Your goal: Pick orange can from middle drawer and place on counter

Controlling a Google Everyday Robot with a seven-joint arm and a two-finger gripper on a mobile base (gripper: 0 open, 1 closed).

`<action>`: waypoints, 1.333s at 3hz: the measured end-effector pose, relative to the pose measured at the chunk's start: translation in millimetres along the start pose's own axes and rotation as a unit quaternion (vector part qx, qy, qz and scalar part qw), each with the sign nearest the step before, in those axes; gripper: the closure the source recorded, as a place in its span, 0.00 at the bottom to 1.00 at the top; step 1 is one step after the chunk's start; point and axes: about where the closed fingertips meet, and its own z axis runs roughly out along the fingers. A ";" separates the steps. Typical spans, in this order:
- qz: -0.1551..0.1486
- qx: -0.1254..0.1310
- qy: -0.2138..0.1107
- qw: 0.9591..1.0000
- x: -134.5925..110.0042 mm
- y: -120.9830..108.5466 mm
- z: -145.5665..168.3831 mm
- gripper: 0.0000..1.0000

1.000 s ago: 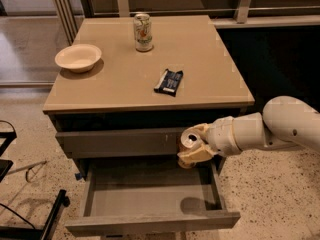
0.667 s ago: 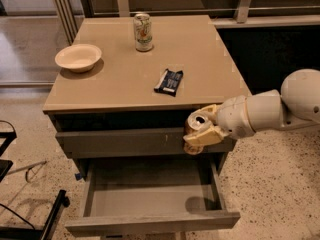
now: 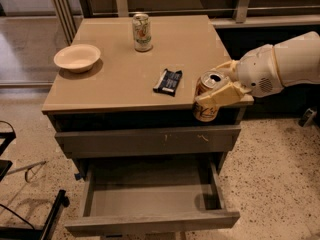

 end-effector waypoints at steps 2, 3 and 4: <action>0.006 0.000 -0.011 1.000 -7.8 -13.9 2.5 1.00; 0.014 0.005 -0.026 1.000 -18.6 -40.1 9.7 1.00; 0.026 0.011 -0.027 0.999 -23.7 -69.7 18.2 1.00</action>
Offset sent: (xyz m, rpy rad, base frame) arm 0.0372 0.0000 0.0157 0.0640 0.0041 -0.0216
